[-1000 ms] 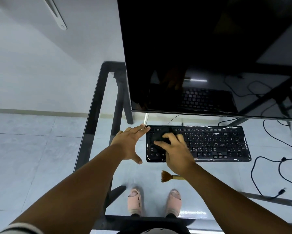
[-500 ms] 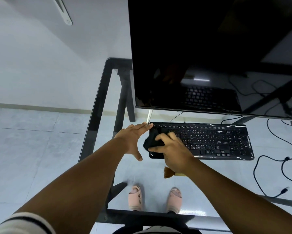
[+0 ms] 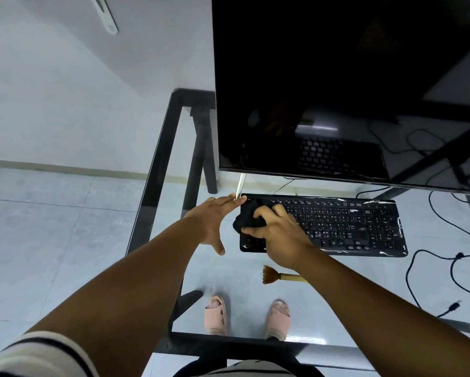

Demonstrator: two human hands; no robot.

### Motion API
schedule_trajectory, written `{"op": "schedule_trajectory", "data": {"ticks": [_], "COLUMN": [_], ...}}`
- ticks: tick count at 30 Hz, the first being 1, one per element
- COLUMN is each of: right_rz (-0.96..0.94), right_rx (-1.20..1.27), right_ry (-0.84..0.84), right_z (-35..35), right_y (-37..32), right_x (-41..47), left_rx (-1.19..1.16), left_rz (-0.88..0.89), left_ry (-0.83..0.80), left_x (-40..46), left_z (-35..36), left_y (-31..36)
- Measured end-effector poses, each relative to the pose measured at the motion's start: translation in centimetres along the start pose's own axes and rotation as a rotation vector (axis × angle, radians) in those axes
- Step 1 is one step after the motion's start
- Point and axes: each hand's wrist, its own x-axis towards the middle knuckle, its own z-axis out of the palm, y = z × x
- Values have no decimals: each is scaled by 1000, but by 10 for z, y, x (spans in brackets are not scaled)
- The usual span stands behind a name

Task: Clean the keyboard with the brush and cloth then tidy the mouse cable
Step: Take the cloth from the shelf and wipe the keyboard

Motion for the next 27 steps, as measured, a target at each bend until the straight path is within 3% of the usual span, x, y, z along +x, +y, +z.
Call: {"op": "schedule_trajectory", "data": {"ticks": [6,13,18,27], "right_rz": [-96,10,-80,-6], "right_rx": [45,59,88,117], "right_ry": [-69,8,-51,9], "right_z": [4,11,8,17], "right_y": [4,1,14,-3], "right_x": [-9,-9,-14,-10], "left_rx": [-3,-26,-21,4], "left_rz": [7,-4,-8,-29], "left_ry": [4,21,23,16], "left_x": [-2,-3,-3,-8], "left_z": [-1,1,1,-4], "left_y": [0,-1,0,4]}}
